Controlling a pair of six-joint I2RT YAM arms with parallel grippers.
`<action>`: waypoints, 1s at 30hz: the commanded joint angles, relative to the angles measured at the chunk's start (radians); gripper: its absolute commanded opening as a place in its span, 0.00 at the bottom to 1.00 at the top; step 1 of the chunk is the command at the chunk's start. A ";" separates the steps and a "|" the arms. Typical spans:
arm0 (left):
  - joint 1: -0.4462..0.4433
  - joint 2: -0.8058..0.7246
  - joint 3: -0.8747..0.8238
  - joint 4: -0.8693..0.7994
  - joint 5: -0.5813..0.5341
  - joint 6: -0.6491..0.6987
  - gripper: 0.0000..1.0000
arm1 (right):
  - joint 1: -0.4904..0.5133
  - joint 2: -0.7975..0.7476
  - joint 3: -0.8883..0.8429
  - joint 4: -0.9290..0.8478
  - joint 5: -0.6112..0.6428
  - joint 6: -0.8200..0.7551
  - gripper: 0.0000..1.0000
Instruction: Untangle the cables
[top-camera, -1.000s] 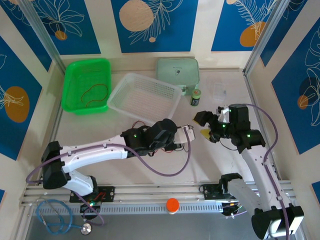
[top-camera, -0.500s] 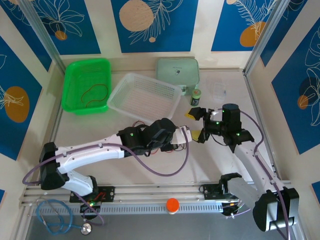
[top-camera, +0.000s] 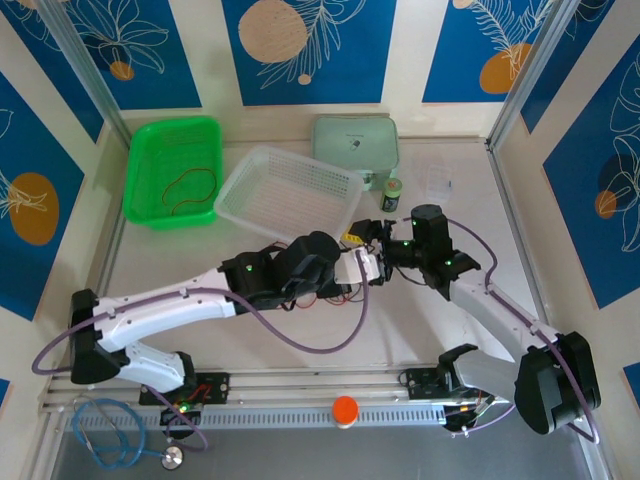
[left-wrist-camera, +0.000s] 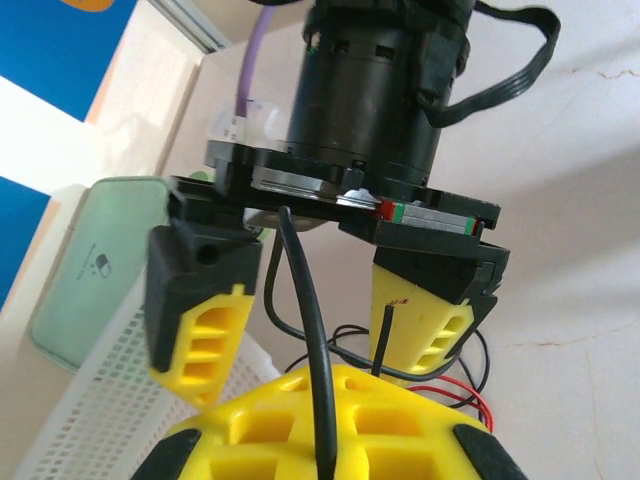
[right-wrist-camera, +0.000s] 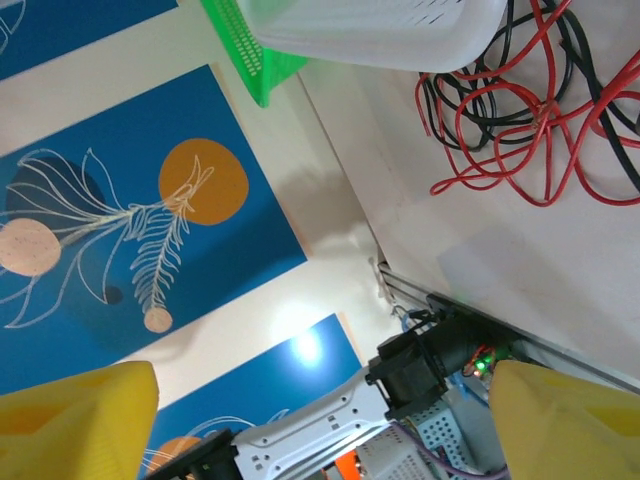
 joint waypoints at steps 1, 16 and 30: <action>-0.009 -0.035 0.026 0.032 -0.050 0.026 0.00 | 0.014 -0.005 -0.007 0.042 0.003 0.020 0.80; -0.009 -0.053 0.078 0.013 -0.226 0.006 0.00 | -0.169 -0.280 0.016 -0.378 0.119 -0.234 0.98; -0.009 -0.038 0.131 -0.011 -0.270 -0.020 0.00 | -0.300 -0.362 -0.035 -0.513 0.161 -0.352 0.99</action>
